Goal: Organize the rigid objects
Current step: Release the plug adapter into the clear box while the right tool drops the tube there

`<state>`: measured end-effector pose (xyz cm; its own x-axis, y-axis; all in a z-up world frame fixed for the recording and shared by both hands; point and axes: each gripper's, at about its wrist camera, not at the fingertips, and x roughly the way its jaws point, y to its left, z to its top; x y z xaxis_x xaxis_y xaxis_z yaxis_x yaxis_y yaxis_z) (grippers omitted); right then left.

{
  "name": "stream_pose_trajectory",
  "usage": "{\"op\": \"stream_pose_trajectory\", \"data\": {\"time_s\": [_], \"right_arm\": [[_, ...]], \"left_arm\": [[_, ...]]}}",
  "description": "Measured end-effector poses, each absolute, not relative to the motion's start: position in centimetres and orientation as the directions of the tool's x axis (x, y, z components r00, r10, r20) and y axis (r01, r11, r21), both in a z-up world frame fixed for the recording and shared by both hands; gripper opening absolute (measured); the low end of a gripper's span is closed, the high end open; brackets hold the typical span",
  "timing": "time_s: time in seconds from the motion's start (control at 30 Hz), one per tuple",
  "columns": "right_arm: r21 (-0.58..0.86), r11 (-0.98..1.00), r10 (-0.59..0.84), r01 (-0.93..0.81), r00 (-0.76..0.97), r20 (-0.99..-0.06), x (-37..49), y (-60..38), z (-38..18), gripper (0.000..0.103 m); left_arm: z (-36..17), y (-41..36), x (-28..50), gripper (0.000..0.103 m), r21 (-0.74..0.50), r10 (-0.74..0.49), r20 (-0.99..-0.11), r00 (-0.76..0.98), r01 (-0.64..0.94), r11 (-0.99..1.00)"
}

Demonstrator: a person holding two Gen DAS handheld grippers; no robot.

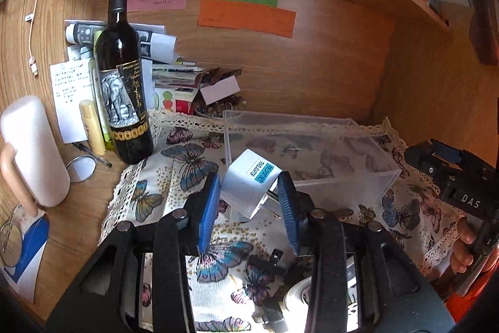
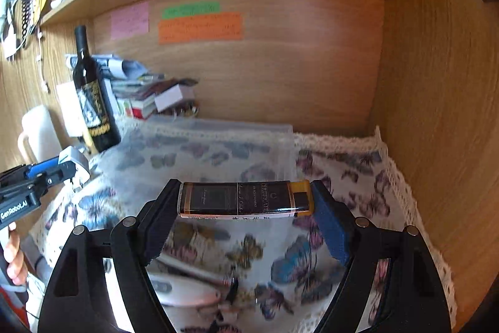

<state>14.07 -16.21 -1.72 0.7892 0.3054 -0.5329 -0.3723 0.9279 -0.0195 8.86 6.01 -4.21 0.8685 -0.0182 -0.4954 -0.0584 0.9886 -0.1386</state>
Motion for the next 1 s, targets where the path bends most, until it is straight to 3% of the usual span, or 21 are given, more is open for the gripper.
{"op": "stream_pose_trajectory", "data": {"time_s": [0.2, 0.57, 1.0], "right_arm": [[0.006, 0.924, 0.327, -0.383, 0.78, -0.534, 17.5, -15.5, -1.3, 0.08], [-0.001, 0.896, 0.332, -0.443, 0.674, -0.659, 22.8, -12.0, -4.8, 0.08], [-0.004, 0.878, 0.319, -0.48, 0.59, -0.742, 24.6, -10.5, -7.8, 0.08]], "left_arm": [[-3.2, 5.5, 12.7, 0.038, -0.132, -0.039, -0.504, 0.863, -0.032, 0.991], [-6.0, 4.4, 20.4, 0.038, -0.116, -0.089, -0.649, 0.756, 0.016, 0.993], [-8.2, 3.1, 22.6, 0.038, -0.071, -0.07, -0.703, 0.707, 0.029, 0.997]]}}
